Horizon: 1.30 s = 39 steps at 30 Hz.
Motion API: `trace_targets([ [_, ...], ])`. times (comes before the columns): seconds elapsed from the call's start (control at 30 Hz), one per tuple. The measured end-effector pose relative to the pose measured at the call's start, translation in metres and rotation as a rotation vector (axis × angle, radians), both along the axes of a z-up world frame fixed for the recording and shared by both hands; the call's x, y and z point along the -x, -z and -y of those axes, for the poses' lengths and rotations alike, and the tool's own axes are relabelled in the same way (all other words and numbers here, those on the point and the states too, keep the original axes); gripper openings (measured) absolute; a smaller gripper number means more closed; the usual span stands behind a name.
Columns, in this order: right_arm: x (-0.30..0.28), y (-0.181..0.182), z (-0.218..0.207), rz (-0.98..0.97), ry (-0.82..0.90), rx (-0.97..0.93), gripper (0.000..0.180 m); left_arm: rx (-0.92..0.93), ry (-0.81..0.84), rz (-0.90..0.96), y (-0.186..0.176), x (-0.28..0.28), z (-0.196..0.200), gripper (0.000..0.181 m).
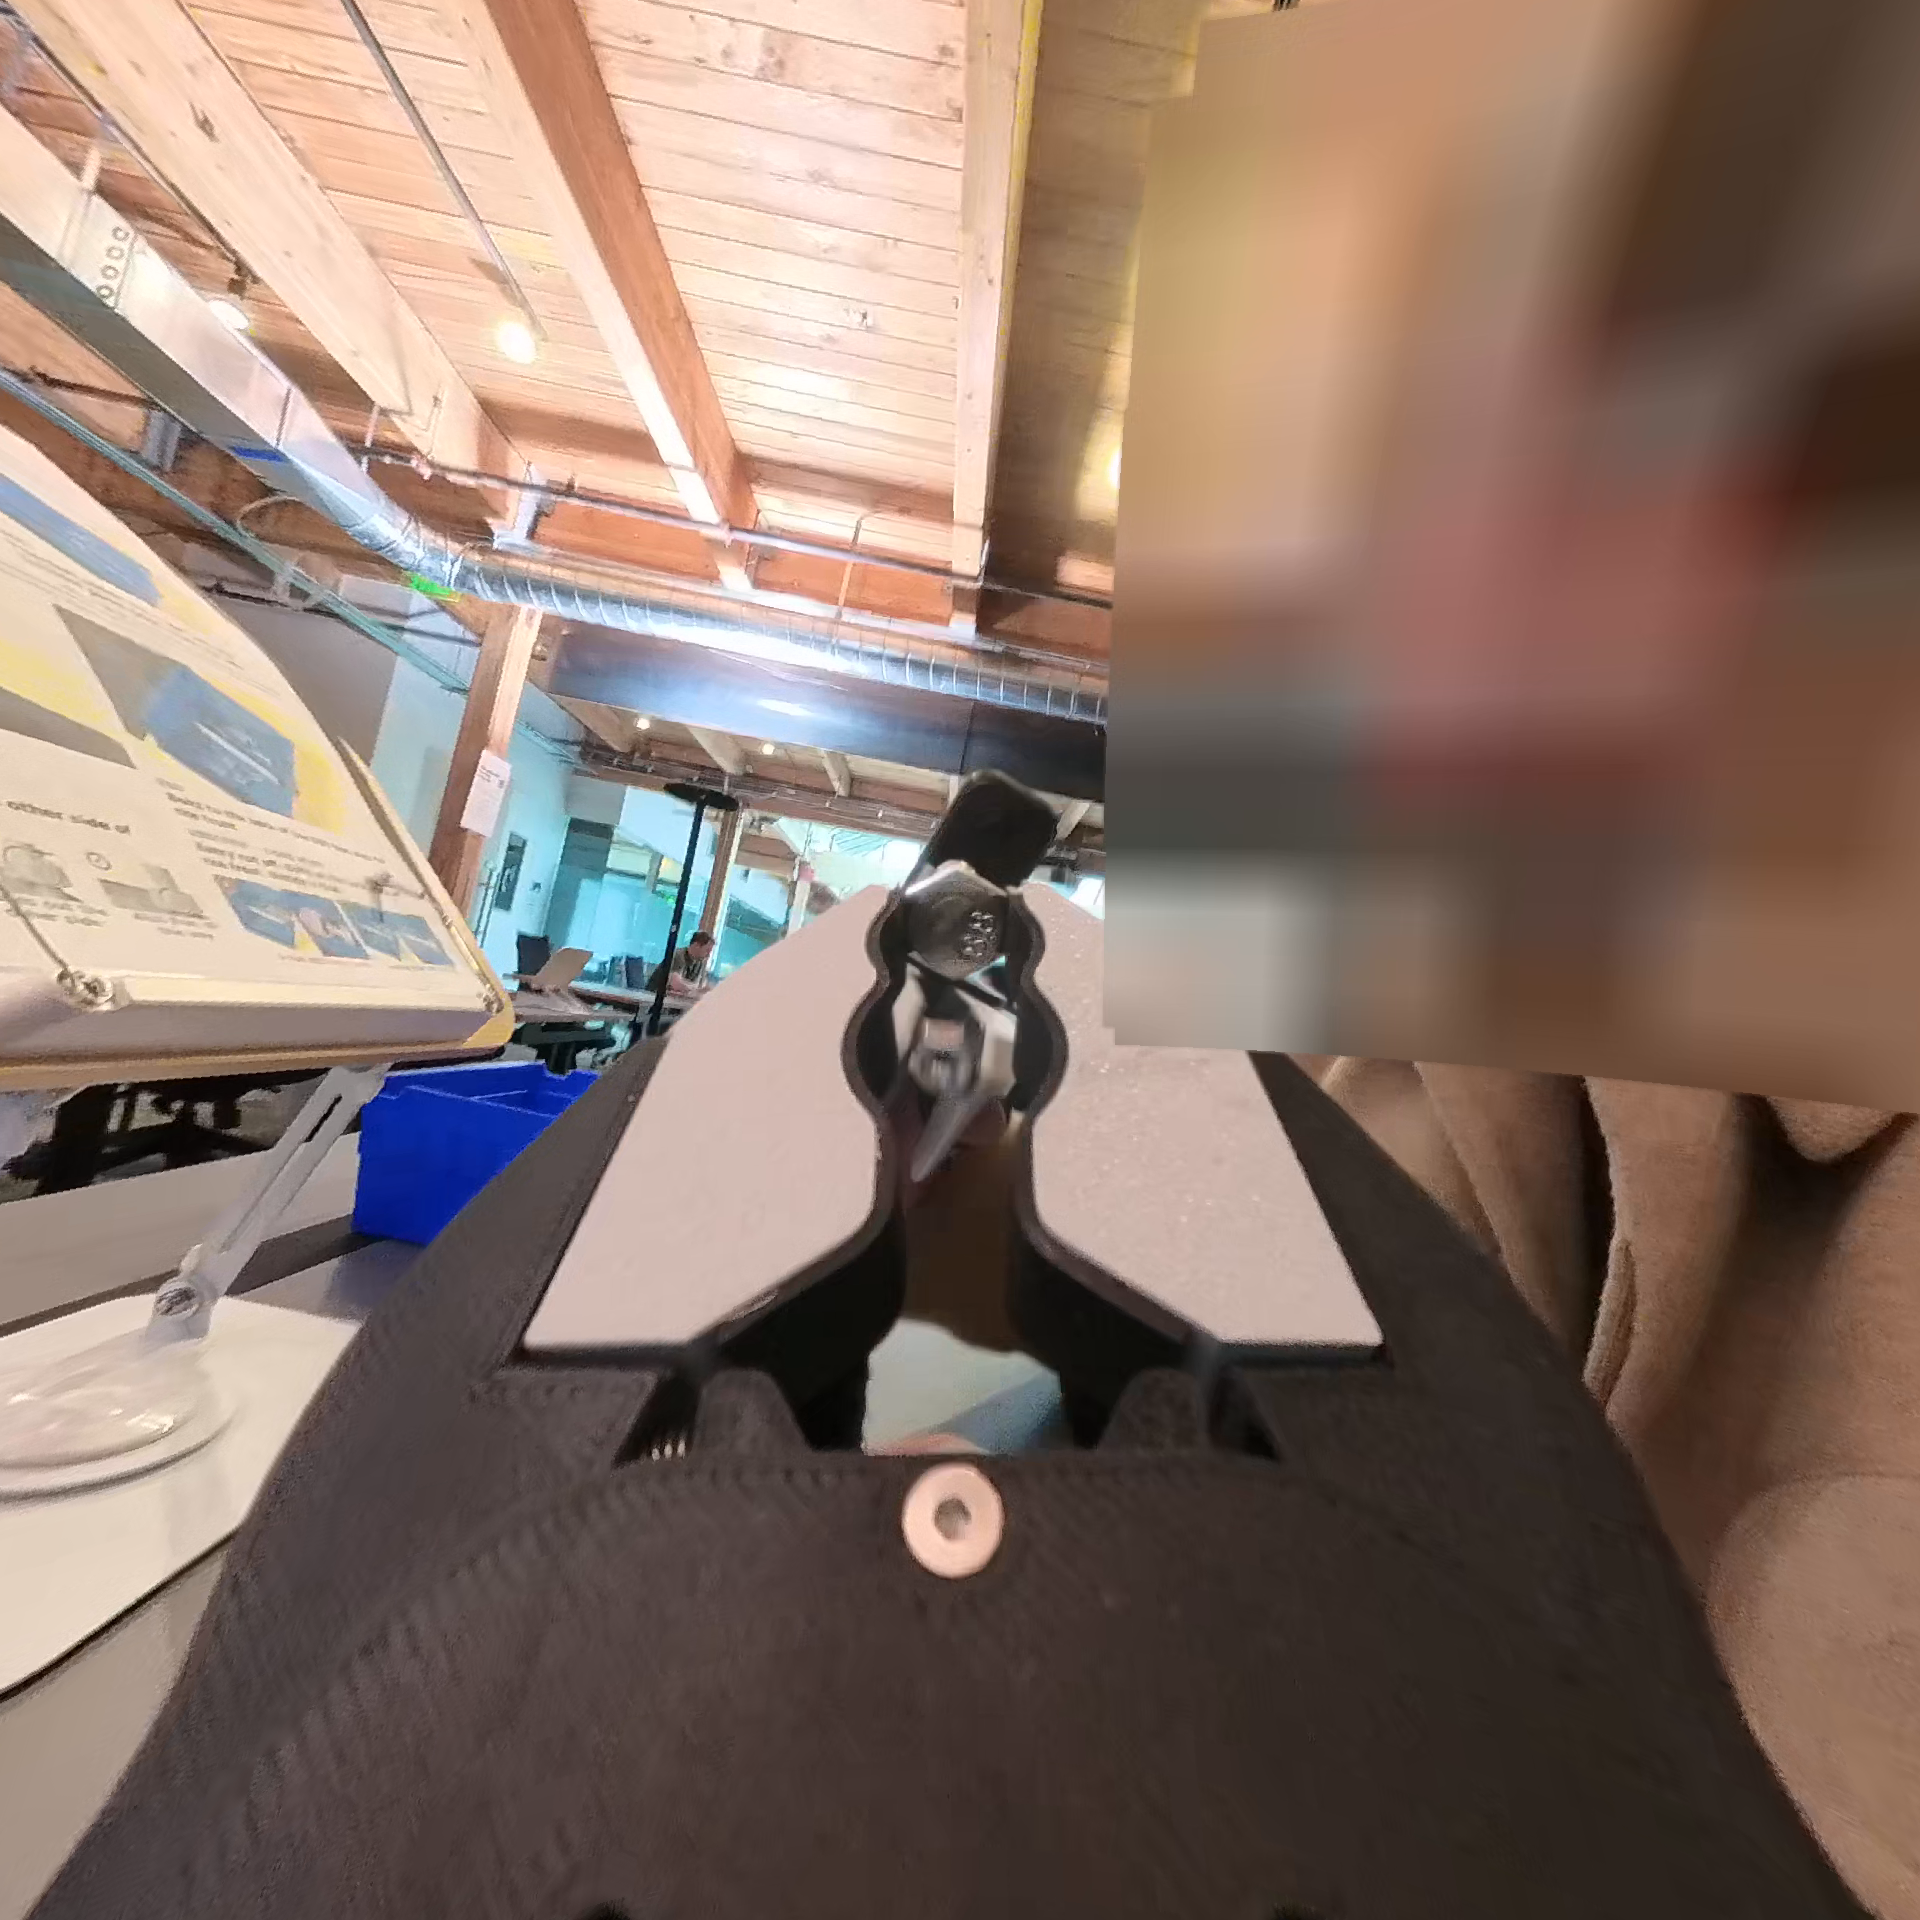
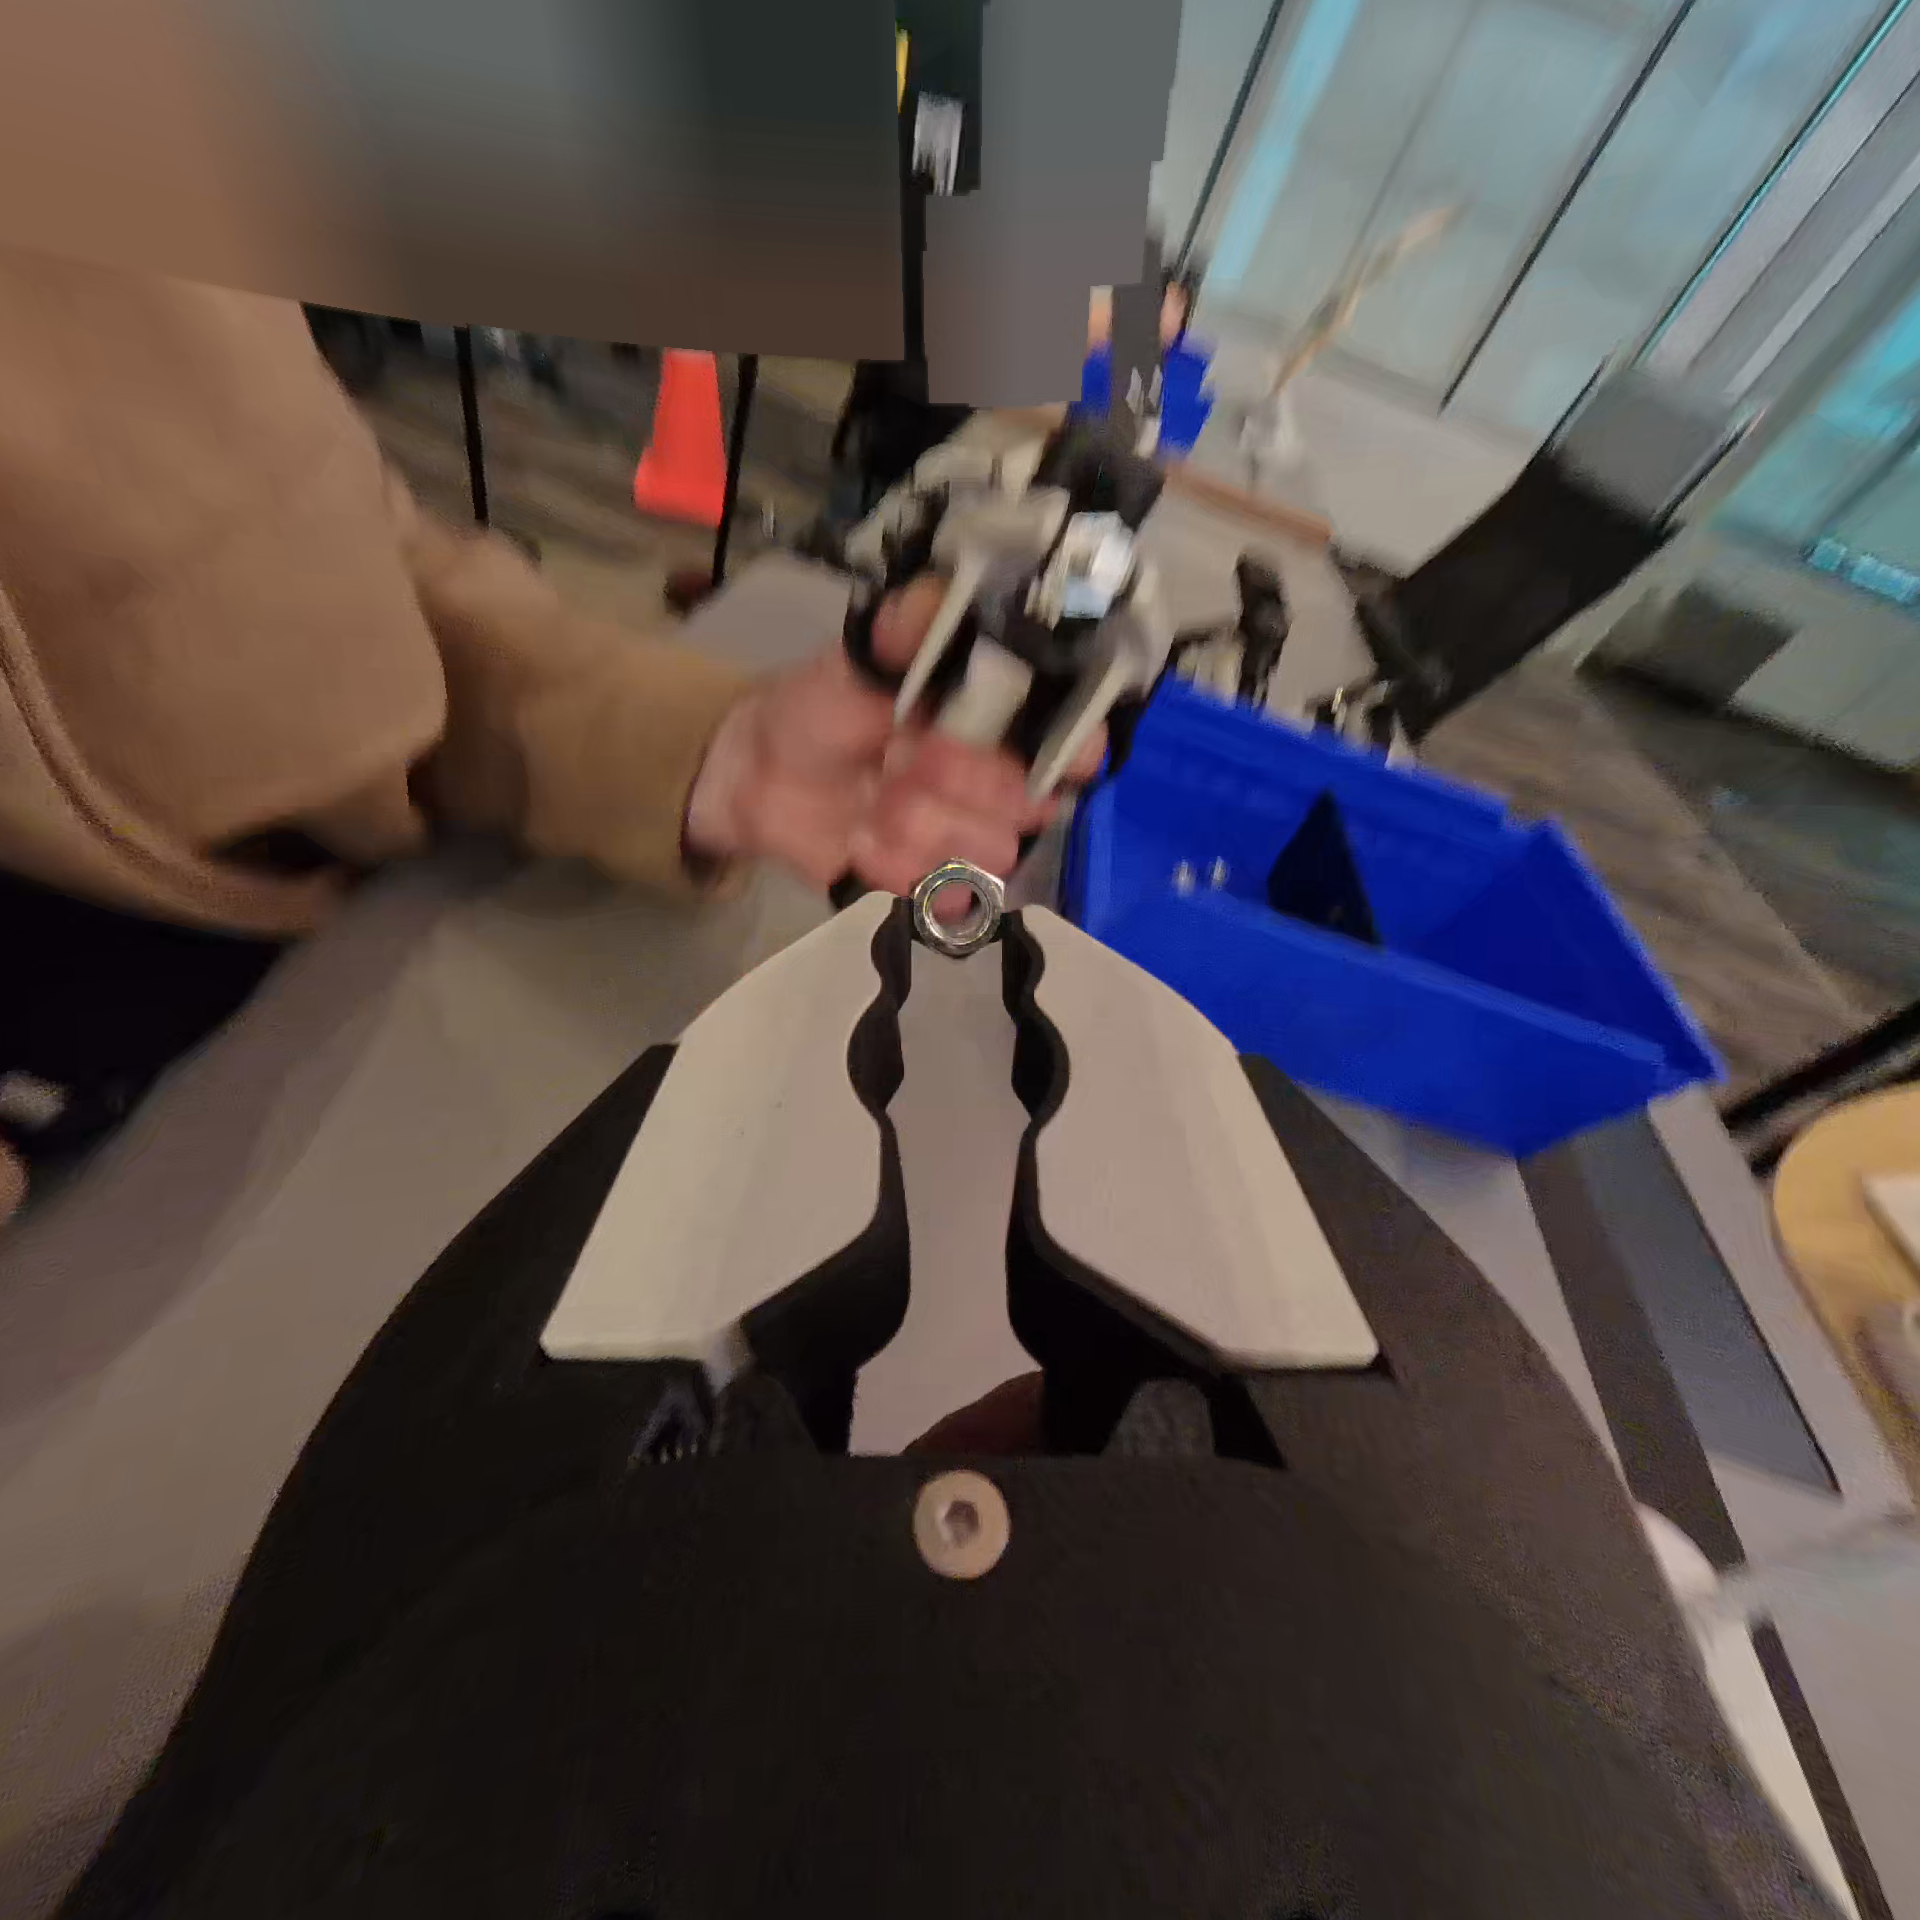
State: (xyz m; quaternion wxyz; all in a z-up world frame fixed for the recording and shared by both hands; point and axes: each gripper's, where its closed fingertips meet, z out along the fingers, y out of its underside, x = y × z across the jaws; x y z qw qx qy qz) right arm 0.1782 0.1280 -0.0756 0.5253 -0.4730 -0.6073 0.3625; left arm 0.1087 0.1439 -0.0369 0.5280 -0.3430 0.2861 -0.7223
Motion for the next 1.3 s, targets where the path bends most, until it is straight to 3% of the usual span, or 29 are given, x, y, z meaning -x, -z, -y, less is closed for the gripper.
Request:
trace_targets([
  [0.23, -0.044, 0.130, 0.015, 0.475, -0.037, 0.088, 0.017, -0.024, -0.035, -0.224, 0.031, -0.013, 0.004, 0.017],
  [0.37, -0.054, 0.175, 0.021, 0.658, -0.100, 0.098, 0.017, -0.014, -0.028, -0.249, 0.037, -0.014, 0.005, 0.017],
  [0.73, -0.056, 0.197, 0.024, 0.764, -0.114, 0.098, 0.020, -0.002, -0.019, -0.309, 0.048, -0.024, 0.004, 0.017],
  [0.9, -0.056, 0.185, 0.015, 0.725, 0.029, 0.194, 0.034, 0.001, -0.053, -0.331, 0.049, -0.023, 0.000, 0.017],
  [1.07, -0.055, 0.174, 0.018, 0.609, 0.228, 0.414, 0.027, 0.024, -0.069, -0.354, 0.055, -0.022, -0.004, 0.017],
  [1.3, -0.060, 0.182, 0.014, 0.559, 0.358, 0.406, 0.030, 0.004, -0.138, -0.372, 0.057, -0.023, -0.009, 0.017],
])
